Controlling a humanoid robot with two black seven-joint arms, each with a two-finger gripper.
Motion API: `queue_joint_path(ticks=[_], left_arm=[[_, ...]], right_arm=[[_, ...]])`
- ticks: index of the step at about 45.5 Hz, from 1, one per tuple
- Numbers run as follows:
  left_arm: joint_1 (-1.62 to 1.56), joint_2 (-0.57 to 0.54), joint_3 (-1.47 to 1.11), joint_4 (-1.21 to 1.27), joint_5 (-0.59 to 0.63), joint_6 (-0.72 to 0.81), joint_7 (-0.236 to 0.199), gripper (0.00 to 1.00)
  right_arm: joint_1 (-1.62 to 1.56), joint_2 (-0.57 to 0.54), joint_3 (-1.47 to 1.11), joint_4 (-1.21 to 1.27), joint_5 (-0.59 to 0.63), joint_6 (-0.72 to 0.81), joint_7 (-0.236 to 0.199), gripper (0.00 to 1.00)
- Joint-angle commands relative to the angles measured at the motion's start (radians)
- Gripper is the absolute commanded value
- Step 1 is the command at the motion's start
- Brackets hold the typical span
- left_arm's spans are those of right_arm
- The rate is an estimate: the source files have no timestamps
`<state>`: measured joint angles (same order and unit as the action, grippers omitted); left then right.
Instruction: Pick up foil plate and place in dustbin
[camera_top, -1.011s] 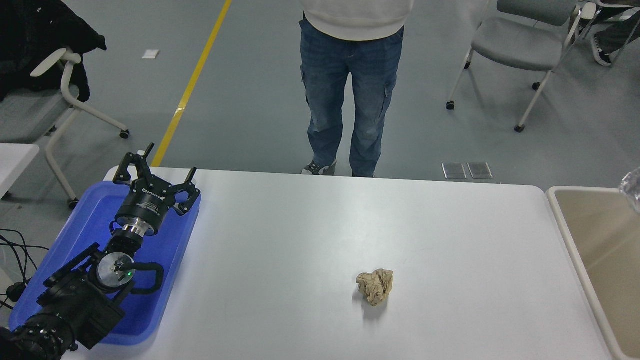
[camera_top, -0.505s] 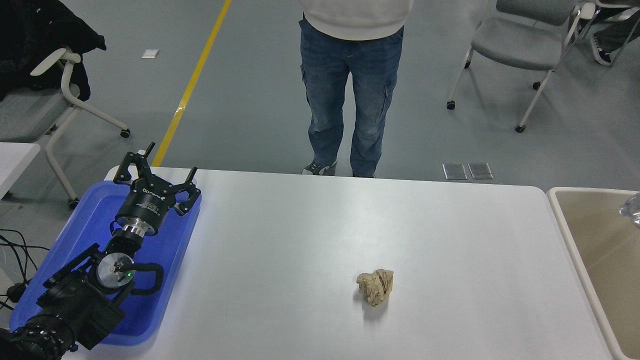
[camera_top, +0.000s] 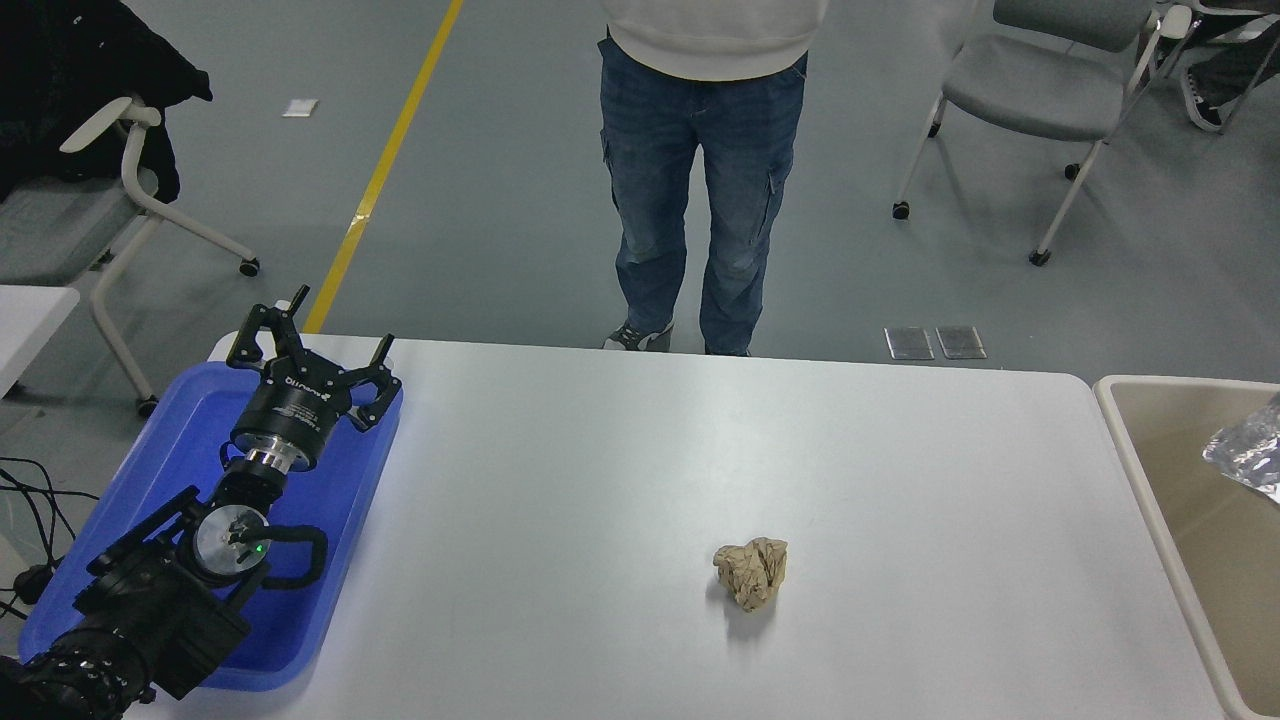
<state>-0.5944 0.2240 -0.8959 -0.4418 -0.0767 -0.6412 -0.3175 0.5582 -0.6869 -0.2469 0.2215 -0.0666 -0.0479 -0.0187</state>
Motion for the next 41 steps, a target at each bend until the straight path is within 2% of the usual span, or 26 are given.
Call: queue_joint_path(ticks=[1,15,16,20,21,22,41], left_arm=[[0.001,0.000,0.000,0.000,0.000,0.000,0.000,1.00],[0.001,0.000,0.000,0.000,0.000,0.000,0.000,1.00],[0.001,0.000,0.000,0.000,0.000,0.000,0.000,1.00],[-0.001,0.000,0.000,0.000,0.000,0.000,0.000,1.00],[-0.001,0.000,0.000,0.000,0.000,0.000,0.000,1.00],[0.001,0.000,0.000,0.000,0.000,0.000,0.000,1.00],[-0.001,0.000,0.000,0.000,0.000,0.000,0.000,1.00]], right_arm=[[-0.063,0.069,0.040,-0.063,0.002,-0.076,-0.003,0.00],[-0.081,0.086,0.035,-0.060,-0.009,-0.078,-0.001,0.00],[-0.083,0.086,0.035,-0.060,-0.010,-0.078,-0.001,0.07],[-0.090,0.083,0.035,-0.063,-0.010,-0.089,-0.001,0.80],[-0.090,0.083,0.038,-0.063,-0.009,-0.095,-0.001,0.91],[-0.090,0.083,0.040,-0.062,-0.009,-0.099,-0.001,0.94],[-0.081,0.084,0.038,-0.057,-0.009,-0.109,-0.001,0.96]])
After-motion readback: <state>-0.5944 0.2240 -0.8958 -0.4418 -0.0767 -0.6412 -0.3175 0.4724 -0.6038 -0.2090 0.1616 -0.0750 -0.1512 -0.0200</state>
